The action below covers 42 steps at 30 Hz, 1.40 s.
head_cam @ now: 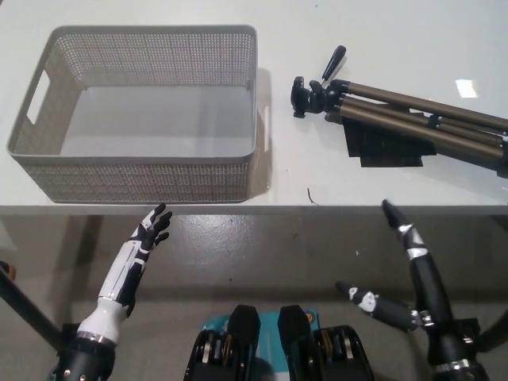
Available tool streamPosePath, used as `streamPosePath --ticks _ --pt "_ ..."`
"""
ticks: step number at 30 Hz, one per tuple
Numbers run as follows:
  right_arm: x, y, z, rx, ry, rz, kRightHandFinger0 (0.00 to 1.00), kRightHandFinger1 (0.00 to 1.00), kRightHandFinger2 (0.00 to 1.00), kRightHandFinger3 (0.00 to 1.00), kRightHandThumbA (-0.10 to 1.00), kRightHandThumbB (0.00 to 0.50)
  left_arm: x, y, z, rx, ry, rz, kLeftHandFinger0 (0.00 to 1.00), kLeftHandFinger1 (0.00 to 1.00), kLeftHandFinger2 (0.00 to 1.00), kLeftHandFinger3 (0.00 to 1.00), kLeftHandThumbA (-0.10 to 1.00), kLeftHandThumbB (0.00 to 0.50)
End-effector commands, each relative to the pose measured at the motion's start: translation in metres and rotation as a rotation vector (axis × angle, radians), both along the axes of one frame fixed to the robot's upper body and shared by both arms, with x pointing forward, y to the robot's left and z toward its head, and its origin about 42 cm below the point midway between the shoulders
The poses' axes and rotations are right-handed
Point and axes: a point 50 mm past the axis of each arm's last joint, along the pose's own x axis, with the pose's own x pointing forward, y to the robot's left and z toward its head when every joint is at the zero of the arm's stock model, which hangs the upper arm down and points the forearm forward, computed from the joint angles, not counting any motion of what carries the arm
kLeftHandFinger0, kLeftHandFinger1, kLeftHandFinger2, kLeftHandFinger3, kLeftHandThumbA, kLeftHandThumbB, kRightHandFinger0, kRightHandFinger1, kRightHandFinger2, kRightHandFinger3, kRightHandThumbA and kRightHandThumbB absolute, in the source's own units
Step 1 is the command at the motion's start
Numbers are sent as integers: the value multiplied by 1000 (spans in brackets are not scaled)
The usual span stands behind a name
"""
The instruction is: The robot uses its right hand to pick the tripod on the desk and places it into a rectangular container on the left.
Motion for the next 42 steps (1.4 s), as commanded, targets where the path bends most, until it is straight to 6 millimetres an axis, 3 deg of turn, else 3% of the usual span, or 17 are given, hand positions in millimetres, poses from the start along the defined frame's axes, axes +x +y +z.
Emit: streamPosePath --ticks 1,3,6,8,9,10,11,14,16,19,22,26,30,33,35,38,42 --pt "-3 -17 71 -41 -285 -70 1000 1000 1000 1000 1000 211 -1 -3 16 -20 -89 -64 1000 1000 1000 1000 1000 500" --pt "-1 -32 110 -129 -379 -128 1000 1000 1000 1000 1000 254 -2 -6 16 -37 -76 -81 1000 1000 1000 1000 1000 500" --pt "3 -43 145 -167 -425 -156 1000 1000 1000 1000 1000 303 -4 -8 14 -40 -79 -93 1000 1000 1000 1000 1000 500" --pt "15 -51 183 -224 -483 -195 1000 1000 1000 1000 1000 336 -9 -9 9 -55 -79 -111 1000 1000 1000 1000 1000 500" --pt "17 -52 189 -229 -480 -197 1000 1000 1000 1000 1000 338 -10 -10 8 -58 -78 -114 1000 1000 1000 1000 1000 500" --pt "26 -54 210 -257 -480 -211 1000 1000 1000 1000 1000 357 -11 -10 6 -54 -72 -123 1000 1000 1000 1000 1000 500" --pt "33 -55 220 -282 -492 -219 1000 1000 1000 1000 1000 342 -12 -10 5 -58 -70 -128 1000 1000 1000 1000 1000 500" --pt "61 -61 258 -371 -467 -254 1000 1000 1000 1000 1000 371 -15 -12 3 -65 -63 -129 1000 1000 1000 1000 1000 500" --pt "92 -63 284 -455 -447 -257 1000 1000 1000 1000 1000 382 -18 -13 -1 -77 -50 -131 1000 1000 1000 1000 1000 500" --pt "132 -59 310 -491 -364 -215 1000 1000 1000 1000 1000 423 -21 -13 -3 -67 -39 -123 1000 1000 1000 1000 1000 500" --pt "169 -48 331 -543 -275 -185 1000 1000 1000 1000 1000 416 -21 -12 -5 -70 -34 -123 1000 1000 1000 1000 1000 500" --pt "218 -34 335 -652 -137 -189 1000 1000 1000 1000 1000 422 -22 -12 -7 -69 -30 -130 1000 1000 1000 1000 1000 500" --pt "246 -25 330 -744 -40 -204 1000 1000 1000 1000 1000 404 -22 -12 -6 -75 -24 -127 1000 1000 1000 1000 1000 500" --pt "275 -16 320 -835 64 -210 1000 1000 1000 1000 1000 452 -22 -10 -8 -77 -22 -120 1000 1000 1000 1000 1000 500" --pt "290 -16 307 -876 130 -207 1000 1000 1000 1000 980 433 -23 -11 -8 -73 -16 -119 1000 1000 1000 1000 1000 500" --pt "300 -15 292 -921 209 -196 1000 1000 1000 1000 965 412 -22 -10 -8 -73 -13 -118 1000 1000 1000 1000 1000 500" --pt "308 -14 271 -977 298 -192 1000 1000 1000 1000 1000 447 -24 -9 -11 -68 -9 -114 1000 1000 1000 1000 1000 500"
